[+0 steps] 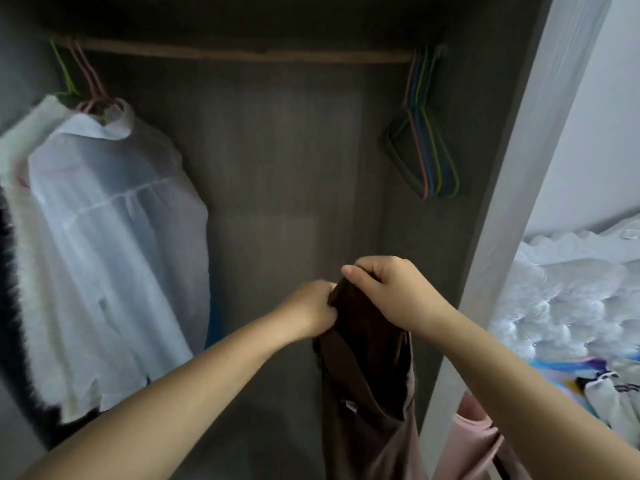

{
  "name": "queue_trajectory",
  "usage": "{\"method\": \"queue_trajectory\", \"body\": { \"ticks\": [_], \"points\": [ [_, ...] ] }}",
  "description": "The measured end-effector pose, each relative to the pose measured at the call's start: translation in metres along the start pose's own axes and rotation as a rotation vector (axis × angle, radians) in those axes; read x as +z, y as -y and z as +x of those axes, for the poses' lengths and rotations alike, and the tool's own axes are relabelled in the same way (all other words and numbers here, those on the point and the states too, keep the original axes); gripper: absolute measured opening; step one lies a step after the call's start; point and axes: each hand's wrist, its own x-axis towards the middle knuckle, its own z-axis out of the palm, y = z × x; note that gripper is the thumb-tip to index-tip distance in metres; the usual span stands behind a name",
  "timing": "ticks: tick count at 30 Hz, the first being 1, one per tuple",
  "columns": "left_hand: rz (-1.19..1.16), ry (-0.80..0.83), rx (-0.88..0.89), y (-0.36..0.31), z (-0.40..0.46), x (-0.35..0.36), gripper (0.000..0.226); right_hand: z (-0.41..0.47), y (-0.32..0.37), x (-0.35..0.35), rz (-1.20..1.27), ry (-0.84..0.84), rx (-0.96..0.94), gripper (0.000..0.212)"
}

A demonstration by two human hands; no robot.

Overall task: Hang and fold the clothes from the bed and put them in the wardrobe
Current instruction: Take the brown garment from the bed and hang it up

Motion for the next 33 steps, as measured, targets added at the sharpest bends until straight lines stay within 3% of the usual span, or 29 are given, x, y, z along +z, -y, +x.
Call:
{"method": "queue_trajectory", "body": {
  "ticks": [2, 4, 7, 10, 12, 15, 17, 19, 22, 24, 29, 33],
  "points": [
    [0.146, -0.068, -0.013, 0.009, 0.02, -0.005, 0.021, 0.001, -0.009, -0.006, -0.04, 0.003, 0.024, 0.042],
    [0.076, -0.077, -0.051, 0.014, 0.037, -0.012, 0.022, 0.004, -0.019, -0.008, -0.088, 0.044, 0.076, 0.038],
    [-0.466, 0.006, -0.19, 0.012, 0.054, -0.019, 0.032, 0.017, -0.031, -0.009, -0.219, 0.144, 0.197, 0.034],
    [-0.937, 0.107, -0.376, 0.009, 0.067, -0.023, 0.028, 0.044, -0.034, -0.013, -0.41, 0.26, 0.268, 0.036],
    [-1.052, 0.126, -0.445, 0.011, 0.08, -0.029, 0.032, 0.076, -0.029, -0.024, -0.377, 0.065, 0.279, 0.031],
    [-1.013, 0.098, -0.433, 0.011, 0.1, -0.043, 0.033, 0.144, -0.021, -0.052, -0.437, -0.469, 0.228, 0.015],
    [-1.018, 0.1, -0.435, 0.014, 0.11, -0.055, 0.034, 0.187, -0.021, -0.073, -0.633, -0.616, 0.217, 0.025],
    [-1.055, 0.114, -0.429, 0.02, 0.12, -0.067, 0.036, 0.218, -0.027, -0.091, -0.805, -0.573, 0.317, 0.036],
    [-1.138, 0.112, -0.412, 0.034, 0.135, -0.085, 0.036, 0.242, -0.046, -0.106, -1.004, -0.358, 0.517, 0.051],
    [-1.16, 0.118, -0.408, 0.043, 0.144, -0.093, 0.036, 0.251, -0.057, -0.11, -1.08, -0.31, 0.567, 0.049],
    [-1.176, 0.149, -0.383, 0.063, 0.156, -0.104, 0.036, 0.262, -0.071, -0.116, -1.113, -0.426, 0.523, 0.031],
    [-1.135, 0.194, -0.368, 0.073, 0.161, -0.105, 0.036, 0.263, -0.062, -0.113, -0.924, -0.546, 0.481, 0.029]
  ]
}}
